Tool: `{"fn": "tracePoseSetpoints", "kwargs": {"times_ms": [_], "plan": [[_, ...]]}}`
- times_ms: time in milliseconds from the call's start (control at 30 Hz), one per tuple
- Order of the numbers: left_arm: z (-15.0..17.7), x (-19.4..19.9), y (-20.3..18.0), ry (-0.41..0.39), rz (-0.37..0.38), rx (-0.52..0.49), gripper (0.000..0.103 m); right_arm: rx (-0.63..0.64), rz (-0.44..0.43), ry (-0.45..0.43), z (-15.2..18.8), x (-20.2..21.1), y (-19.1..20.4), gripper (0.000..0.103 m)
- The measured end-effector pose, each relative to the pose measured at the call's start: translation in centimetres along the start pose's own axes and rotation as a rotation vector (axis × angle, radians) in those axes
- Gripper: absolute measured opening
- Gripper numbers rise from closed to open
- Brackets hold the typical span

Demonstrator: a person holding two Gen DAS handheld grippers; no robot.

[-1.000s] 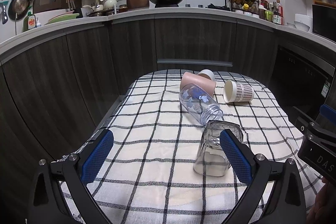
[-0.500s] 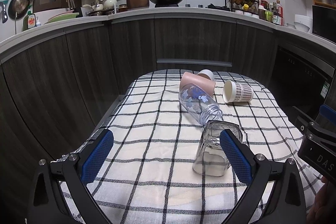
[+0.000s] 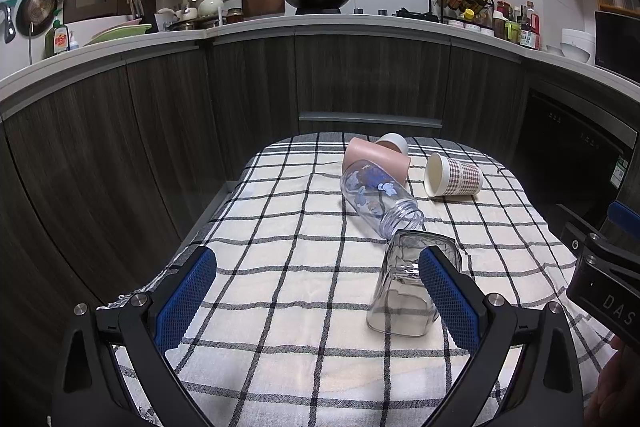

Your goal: Flip cup upside down

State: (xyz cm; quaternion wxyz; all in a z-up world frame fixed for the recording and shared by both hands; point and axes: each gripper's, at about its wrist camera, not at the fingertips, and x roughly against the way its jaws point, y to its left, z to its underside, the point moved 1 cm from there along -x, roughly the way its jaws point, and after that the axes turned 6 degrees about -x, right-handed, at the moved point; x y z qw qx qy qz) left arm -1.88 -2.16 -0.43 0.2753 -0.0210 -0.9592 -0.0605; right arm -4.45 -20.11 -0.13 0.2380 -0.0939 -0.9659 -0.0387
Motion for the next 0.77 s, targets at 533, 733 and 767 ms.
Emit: {"fn": "tracePoseSetpoints", "kwargs": {"times_ms": [533, 733, 767], "plan": [[-0.03, -0.08, -0.05, 0.012, 0.004, 0.011, 0.103, -0.002, 0.001, 0.004, 0.14, -0.09, 0.15, 0.093], [-0.02, -0.02, -0.28, 0.002, -0.009, -0.002, 0.103, -0.003, 0.006, 0.004, 0.22, -0.19, 0.27, 0.093], [-0.02, -0.06, -0.26, 0.004, -0.007, -0.001, 0.103, -0.004, 0.007, 0.004, 0.21, -0.17, 0.3, 0.093]]}}
